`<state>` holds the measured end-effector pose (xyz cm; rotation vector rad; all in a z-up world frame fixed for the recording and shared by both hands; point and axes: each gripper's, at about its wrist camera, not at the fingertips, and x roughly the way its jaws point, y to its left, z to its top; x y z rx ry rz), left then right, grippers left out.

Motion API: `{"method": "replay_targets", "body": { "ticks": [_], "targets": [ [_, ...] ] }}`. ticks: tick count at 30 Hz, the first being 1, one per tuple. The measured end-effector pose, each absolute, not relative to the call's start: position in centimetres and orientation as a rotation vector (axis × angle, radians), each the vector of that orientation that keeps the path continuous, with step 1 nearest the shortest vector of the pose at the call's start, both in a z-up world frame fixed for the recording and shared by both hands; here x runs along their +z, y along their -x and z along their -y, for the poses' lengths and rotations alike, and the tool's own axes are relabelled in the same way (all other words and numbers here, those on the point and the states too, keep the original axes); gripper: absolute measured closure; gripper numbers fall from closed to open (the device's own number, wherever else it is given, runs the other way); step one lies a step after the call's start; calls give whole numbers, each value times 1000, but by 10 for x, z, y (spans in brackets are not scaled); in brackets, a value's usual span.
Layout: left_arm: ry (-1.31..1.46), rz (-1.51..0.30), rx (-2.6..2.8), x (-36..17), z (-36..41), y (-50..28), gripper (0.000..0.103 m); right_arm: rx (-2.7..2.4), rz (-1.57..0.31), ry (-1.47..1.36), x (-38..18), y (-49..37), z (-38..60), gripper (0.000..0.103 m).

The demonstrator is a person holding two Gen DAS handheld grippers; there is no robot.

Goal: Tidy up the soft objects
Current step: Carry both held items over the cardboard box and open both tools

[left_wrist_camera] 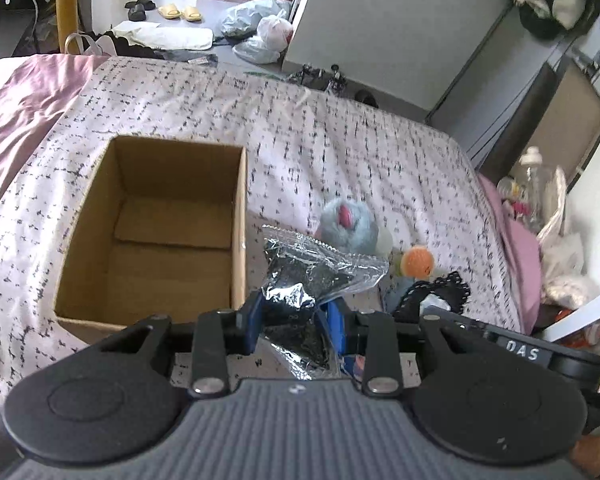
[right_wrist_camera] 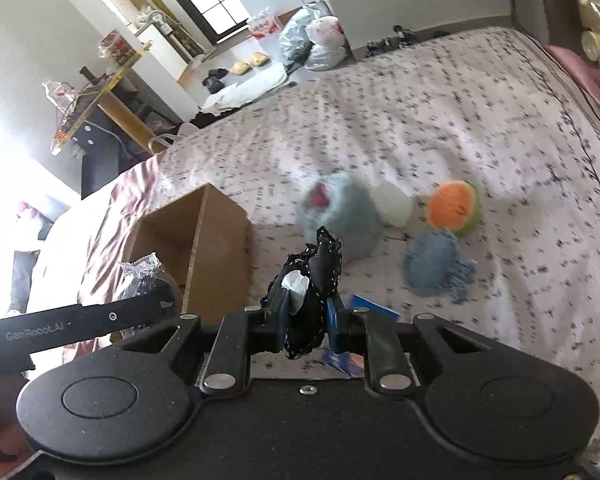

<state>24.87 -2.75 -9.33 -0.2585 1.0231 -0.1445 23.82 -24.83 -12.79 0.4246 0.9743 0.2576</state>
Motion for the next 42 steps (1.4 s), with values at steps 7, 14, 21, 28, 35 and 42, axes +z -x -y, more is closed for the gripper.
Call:
{"method": "replay_targets", "body": {
  "ticks": [7,14,21,28,35,42],
  "targets": [
    [263,-1023,-89,-94,-6,-258,70,308,-966,-409,-115,-254,211,84],
    [298,-1063,-32,-110,-45,-266,69,350,-977,-381,-109,-268,175,84],
    [312,-1126,0,-132,-63,-277,69,377,-1004,-354,-110,-277,142,83],
    [323,-1186,32,-143,-79,-283,58,410,-1041,-312,-114,-282,112,83],
    [343,-1146,50,-125,-93,-272,47,417,-1098,-285,-128,-285,92,81],
    [354,-1131,73,-113,-102,-261,29,419,-1119,-304,-127,-279,93,56]
  ]
}}
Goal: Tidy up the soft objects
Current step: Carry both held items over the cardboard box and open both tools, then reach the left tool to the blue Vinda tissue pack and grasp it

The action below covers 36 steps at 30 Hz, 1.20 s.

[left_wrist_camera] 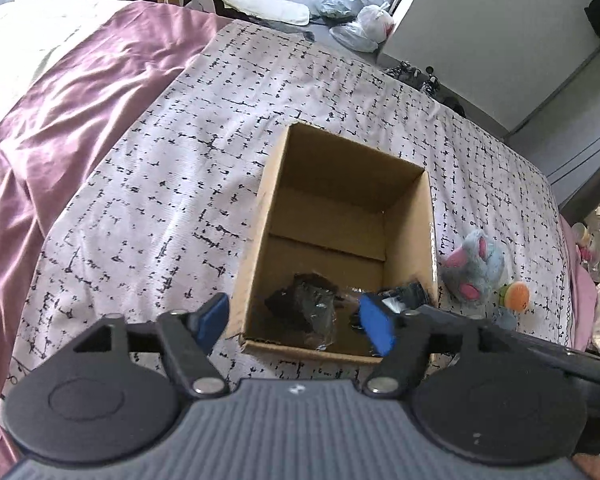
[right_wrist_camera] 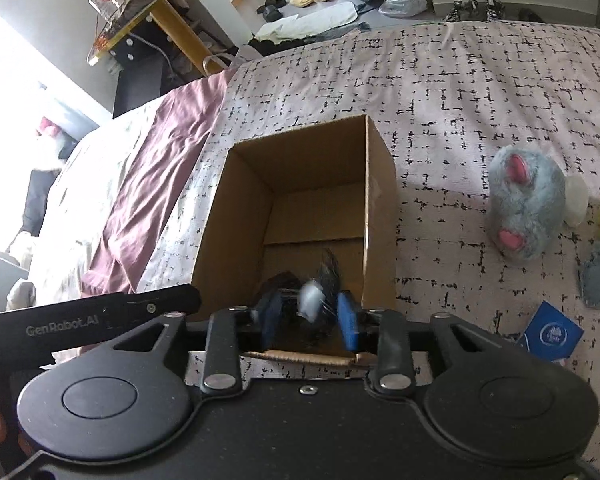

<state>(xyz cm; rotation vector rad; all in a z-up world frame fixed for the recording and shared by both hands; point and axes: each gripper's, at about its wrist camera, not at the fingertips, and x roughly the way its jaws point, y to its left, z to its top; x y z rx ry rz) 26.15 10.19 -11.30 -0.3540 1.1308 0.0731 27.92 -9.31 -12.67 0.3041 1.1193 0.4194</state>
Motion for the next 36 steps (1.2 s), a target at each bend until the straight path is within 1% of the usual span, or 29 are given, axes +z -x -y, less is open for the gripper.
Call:
{"method": "replay_targets", "body": {
  "ticks": [2,6,7,9,15,16,18,22,23,25,27,36],
  "targets": [
    [345,-1122,73,-108,-100,-258,27,412,-1103,-314,-122,-276,100,48],
    [325,-1114,63,-103,-90,-254,24,404,-1074,-326,-113,-267,119,47],
    [318,-1114,60,-102,-87,-253,21,403,-1069,-331,-112,-266,124,46],
    [307,-1107,58,-100,-81,-250,19,393,-1060,-333,-110,-261,136,40],
    [276,-1092,37,-94,-53,-244,18,355,-1036,-344,-109,-248,175,31],
    [271,-1089,31,-93,-48,-243,15,348,-1033,-350,-110,-246,181,29],
    [259,-1080,26,-91,-38,-242,11,331,-1025,-356,-112,-242,195,21],
    [233,-1062,22,-89,-18,-239,4,311,-1006,-379,-115,-236,218,14],
    [229,-1059,19,-88,-13,-238,3,303,-1003,-387,-117,-236,225,11],
    [222,-1056,10,-87,-4,-237,3,289,-991,-393,-118,-234,234,9],
    [211,-1055,-1,-86,6,-236,3,282,-981,-406,-120,-232,244,4],
    [182,-1048,-30,-87,45,-229,3,258,-977,-437,-131,-233,283,4]
  ]
}}
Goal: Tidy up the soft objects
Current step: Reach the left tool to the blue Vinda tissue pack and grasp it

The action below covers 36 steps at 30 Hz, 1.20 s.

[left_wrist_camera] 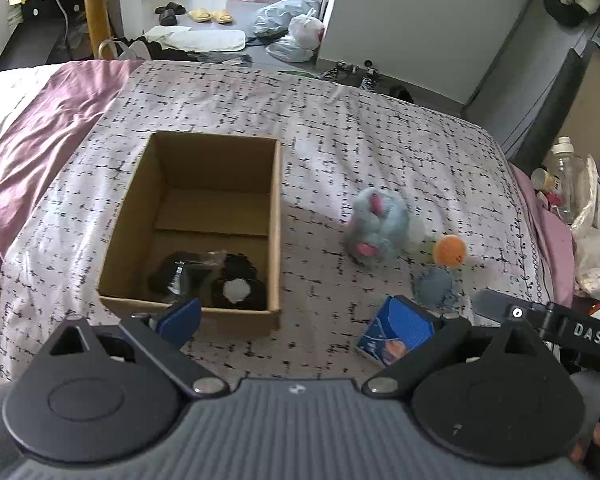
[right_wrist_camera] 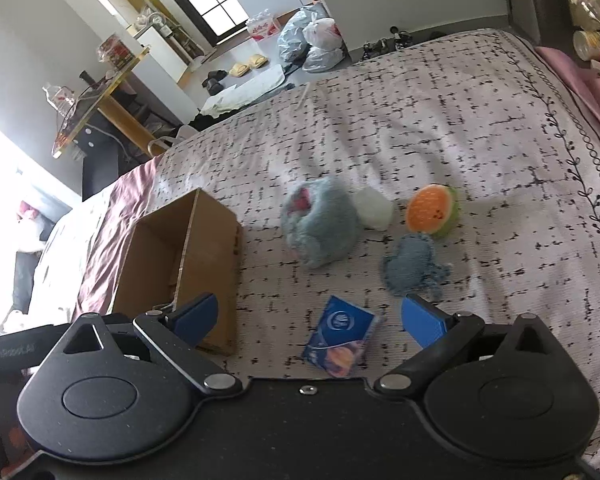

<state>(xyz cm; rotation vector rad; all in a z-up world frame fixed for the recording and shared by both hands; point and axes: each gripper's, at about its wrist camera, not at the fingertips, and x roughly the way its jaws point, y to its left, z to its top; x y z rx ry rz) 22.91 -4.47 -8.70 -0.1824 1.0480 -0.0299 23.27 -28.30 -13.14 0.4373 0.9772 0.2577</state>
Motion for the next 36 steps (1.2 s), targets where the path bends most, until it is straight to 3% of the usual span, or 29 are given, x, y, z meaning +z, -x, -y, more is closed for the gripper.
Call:
{"method": "replay_targets", "body": {
  "ticks": [10,19,21,32,36],
  "targets": [
    [196,-1035,-53,-94,80,-230,4,239,-977,-447,-146,-234,314,6],
    [150,-1034,-107,-112,118,-237,9,240,-982,-489,-173,-245,336,28],
    [146,-1046,-131,-120,126,-237,12,238,-995,-521,-181,-249,340,38],
    [133,-1190,-154,-197,153,-260,29,295,-1064,-572,-215,-273,337,48],
    [132,-1231,-164,-218,158,-272,29,309,-1070,-578,-222,-278,335,48]
  ]
}}
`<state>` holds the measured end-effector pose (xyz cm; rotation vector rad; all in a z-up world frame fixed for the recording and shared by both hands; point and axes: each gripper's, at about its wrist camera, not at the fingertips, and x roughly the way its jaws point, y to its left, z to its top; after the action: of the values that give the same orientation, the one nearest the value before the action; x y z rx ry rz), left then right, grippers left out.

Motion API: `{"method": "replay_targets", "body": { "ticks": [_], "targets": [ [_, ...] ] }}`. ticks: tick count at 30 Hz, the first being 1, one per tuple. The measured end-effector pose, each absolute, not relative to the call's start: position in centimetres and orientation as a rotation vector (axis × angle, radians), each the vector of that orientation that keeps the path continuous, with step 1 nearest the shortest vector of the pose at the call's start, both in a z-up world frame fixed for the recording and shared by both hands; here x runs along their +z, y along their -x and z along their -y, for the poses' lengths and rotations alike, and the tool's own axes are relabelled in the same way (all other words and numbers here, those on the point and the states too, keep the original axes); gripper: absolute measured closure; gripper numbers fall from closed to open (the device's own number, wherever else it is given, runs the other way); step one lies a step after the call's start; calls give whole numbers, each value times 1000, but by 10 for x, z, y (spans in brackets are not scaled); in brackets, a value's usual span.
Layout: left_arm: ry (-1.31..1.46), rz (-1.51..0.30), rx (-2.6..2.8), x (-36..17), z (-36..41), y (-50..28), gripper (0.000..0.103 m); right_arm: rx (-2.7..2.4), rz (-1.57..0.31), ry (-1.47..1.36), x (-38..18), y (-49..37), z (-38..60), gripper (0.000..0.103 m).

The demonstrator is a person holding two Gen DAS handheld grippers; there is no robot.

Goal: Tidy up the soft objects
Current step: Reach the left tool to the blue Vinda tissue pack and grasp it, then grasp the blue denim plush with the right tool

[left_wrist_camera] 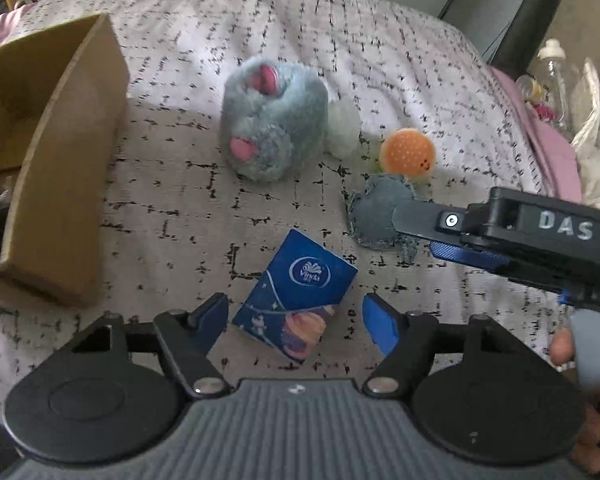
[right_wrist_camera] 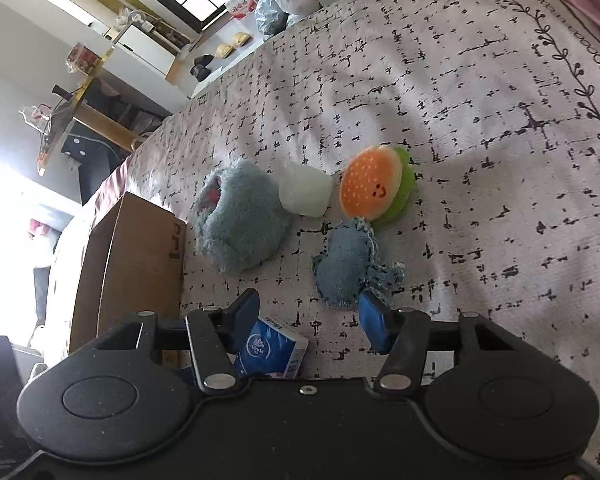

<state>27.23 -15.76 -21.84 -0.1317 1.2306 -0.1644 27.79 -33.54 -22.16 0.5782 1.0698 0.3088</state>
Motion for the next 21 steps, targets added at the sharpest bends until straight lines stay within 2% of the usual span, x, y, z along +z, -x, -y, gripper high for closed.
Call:
{"method": "replay_targets", "body": {
  "ticks": [8,9,11,21],
  "targets": [
    [131,-1312,-151,-251,165,-288,31,276,-1107,-621,-242,-292,341,48],
    [127,-1306,-146,-250,166,-289,32,275,-1112,-618,-245,-294,341,48],
    [114,-1294,-127,-249,167,-291,45,265,-1127,-603,-250,-297,339,48],
    [145,-1297,-139,-244,151,-292,50,234,-1107,-567,-259,-310,328,47]
  ]
}}
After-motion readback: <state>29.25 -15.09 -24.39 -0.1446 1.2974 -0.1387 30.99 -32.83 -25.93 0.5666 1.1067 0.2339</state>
